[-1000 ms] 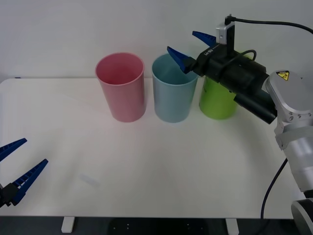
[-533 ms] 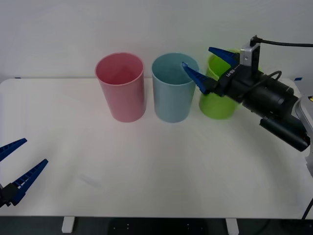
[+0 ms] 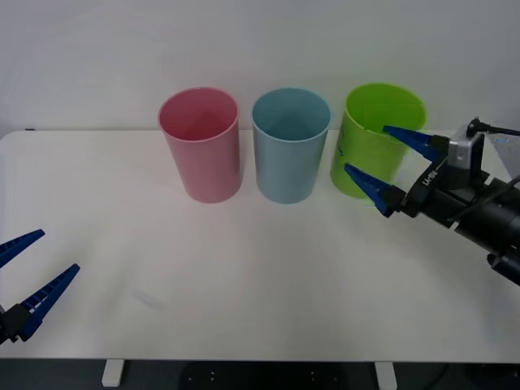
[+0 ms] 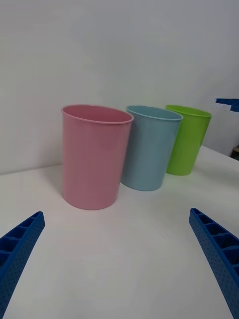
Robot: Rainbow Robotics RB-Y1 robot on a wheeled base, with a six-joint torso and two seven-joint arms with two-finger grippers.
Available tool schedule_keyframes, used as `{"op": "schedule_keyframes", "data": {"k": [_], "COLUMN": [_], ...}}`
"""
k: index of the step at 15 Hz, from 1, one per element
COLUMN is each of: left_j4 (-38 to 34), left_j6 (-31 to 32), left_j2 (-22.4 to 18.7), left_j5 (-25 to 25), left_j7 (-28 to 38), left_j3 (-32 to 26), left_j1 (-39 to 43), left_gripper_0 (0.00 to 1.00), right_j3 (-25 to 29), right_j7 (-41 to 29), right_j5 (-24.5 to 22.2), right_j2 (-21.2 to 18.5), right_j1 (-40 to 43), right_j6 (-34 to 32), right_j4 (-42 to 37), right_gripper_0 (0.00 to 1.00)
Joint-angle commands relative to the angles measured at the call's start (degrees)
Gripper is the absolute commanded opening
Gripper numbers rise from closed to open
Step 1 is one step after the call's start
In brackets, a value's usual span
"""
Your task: Grasp the object on the table and drop it into the matching bin: aluminum can to the light blue bin, PET bottle to the pink bin.
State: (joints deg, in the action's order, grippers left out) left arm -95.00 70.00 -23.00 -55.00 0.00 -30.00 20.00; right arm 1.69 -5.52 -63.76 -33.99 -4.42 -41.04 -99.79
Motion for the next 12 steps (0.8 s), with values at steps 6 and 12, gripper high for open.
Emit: {"op": "schedule_keyframes", "data": {"k": [6, 12], "left_j4": [0.0, 0.0], "left_j6": [0.0, 0.0], "left_j2": [0.0, 0.0], "left_j5": [0.0, 0.0], "left_j7": [0.0, 0.0], "left_j3": [0.0, 0.0], "left_j1": [0.0, 0.0], "left_gripper_0": [1.0, 1.0], "right_j3": [10.09, 15.8], "right_j7": [11.41, 11.58], "right_j5": [0.48, 0.13], "right_j2": [0.15, -0.11], "right_j1": [10.75, 16.02], "right_j6": [-14.24, -20.66], "right_j4": [-0.23, -0.23], "right_gripper_0": [1.0, 1.0]}}
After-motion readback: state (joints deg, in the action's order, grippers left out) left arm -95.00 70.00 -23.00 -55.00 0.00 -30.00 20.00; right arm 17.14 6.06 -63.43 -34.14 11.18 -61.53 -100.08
